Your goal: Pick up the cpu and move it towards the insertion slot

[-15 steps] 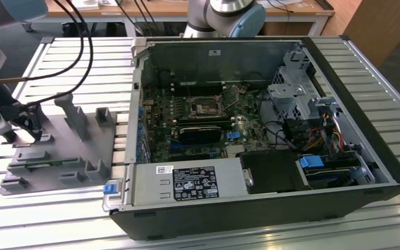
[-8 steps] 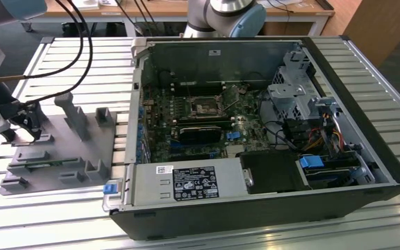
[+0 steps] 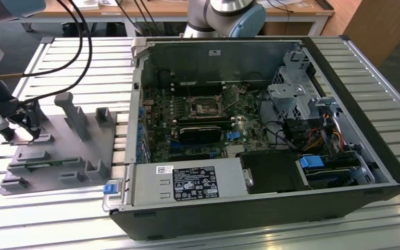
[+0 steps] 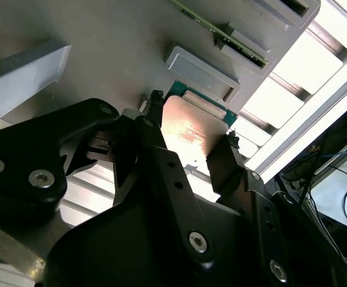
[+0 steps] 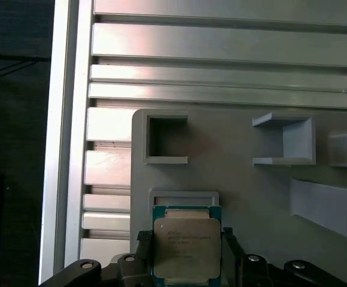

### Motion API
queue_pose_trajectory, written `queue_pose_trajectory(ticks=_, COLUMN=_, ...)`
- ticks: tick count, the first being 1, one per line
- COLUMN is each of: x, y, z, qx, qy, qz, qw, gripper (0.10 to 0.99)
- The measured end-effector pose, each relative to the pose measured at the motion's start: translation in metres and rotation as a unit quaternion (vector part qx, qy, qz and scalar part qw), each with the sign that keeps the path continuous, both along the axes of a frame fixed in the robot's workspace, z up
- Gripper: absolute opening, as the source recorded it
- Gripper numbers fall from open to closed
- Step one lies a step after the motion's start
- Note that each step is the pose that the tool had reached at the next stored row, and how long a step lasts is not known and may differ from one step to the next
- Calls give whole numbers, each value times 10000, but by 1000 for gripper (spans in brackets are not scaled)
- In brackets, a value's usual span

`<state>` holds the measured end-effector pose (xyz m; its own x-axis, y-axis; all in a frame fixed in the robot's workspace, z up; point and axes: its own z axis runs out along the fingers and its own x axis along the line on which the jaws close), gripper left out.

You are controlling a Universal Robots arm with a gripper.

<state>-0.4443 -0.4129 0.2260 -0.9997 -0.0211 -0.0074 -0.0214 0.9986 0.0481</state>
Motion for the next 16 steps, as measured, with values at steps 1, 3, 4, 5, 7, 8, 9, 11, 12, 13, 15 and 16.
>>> queue_pose_trajectory(ticks=1, x=0, y=0, z=5, qx=0, qy=0, qz=0, qw=10000, gripper=541)
queue_pose_trajectory(ticks=3, x=0, y=1, z=14, qx=0, qy=0, qz=0, qw=10000, gripper=541)
queue_pose_trajectory(ticks=4, x=0, y=1, z=18, qx=0, qy=0, qz=0, qw=10000, gripper=541)
queue_pose_trajectory(ticks=5, x=0, y=1, z=23, qx=0, qy=0, qz=0, qw=10000, gripper=541)
queue_pose_trajectory(ticks=7, x=0, y=2, z=31, qx=0, qy=1, qz=0, qw=10000, gripper=541)
queue_pose_trajectory(ticks=8, x=0, y=2, z=35, qx=0, qy=0, qz=0, qw=10000, gripper=541)
queue_pose_trajectory(ticks=9, x=0, y=3, z=40, qx=-1, qy=1, qz=0, qw=10000, gripper=541)
queue_pose_trajectory(ticks=11, x=0, y=4, z=49, qx=0, qy=0, qz=0, qw=10000, gripper=541)
queue_pose_trajectory(ticks=12, x=0, y=4, z=54, qx=0, qy=1, qz=0, qw=10000, gripper=541)
queue_pose_trajectory(ticks=13, x=0, y=5, z=59, qx=0, qy=1, qz=0, qw=10000, gripper=541)
queue_pose_trajectory(ticks=15, x=0, y=6, z=67, qx=0, qy=0, qz=0, qw=10000, gripper=541)
queue_pose_trajectory(ticks=16, x=0, y=7, z=72, qx=0, qy=1, qz=0, qw=10000, gripper=541)
